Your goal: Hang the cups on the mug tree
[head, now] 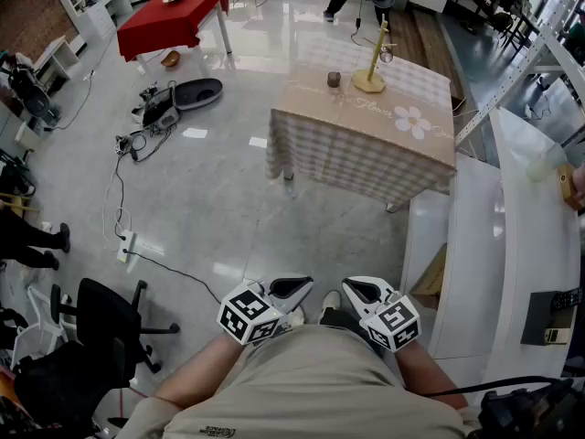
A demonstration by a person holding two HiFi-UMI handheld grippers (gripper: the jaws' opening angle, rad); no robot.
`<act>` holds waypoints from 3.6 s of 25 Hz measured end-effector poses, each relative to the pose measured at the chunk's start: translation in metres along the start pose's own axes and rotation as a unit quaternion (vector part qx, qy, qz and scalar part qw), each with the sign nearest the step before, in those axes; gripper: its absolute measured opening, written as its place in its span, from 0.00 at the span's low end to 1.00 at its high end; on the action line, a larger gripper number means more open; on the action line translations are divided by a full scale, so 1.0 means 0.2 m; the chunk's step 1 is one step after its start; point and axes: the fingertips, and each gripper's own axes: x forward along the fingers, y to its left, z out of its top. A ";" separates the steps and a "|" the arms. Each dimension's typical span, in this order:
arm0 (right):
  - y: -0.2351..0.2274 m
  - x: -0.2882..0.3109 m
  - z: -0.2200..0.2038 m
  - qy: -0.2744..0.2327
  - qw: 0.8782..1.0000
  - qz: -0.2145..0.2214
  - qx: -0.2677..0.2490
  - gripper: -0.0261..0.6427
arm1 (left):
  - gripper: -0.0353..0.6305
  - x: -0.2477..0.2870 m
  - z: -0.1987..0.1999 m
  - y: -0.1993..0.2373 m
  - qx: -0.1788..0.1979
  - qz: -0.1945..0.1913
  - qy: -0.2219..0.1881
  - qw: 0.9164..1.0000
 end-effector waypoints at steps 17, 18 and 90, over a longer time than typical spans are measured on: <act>-0.21 0.12 0.06 0.013 1.000 -0.016 0.019 0.06 | 0.07 0.05 0.01 0.21 -0.035 0.012 -0.013 0.999; -0.26 0.14 0.09 0.009 1.000 -0.015 0.019 0.06 | 0.07 0.08 0.03 0.24 -0.034 0.015 -0.011 0.999; -2.64 0.64 0.84 -0.028 0.899 -0.335 0.281 0.22 | 0.46 2.30 2.05 3.15 0.289 0.157 0.076 0.942</act>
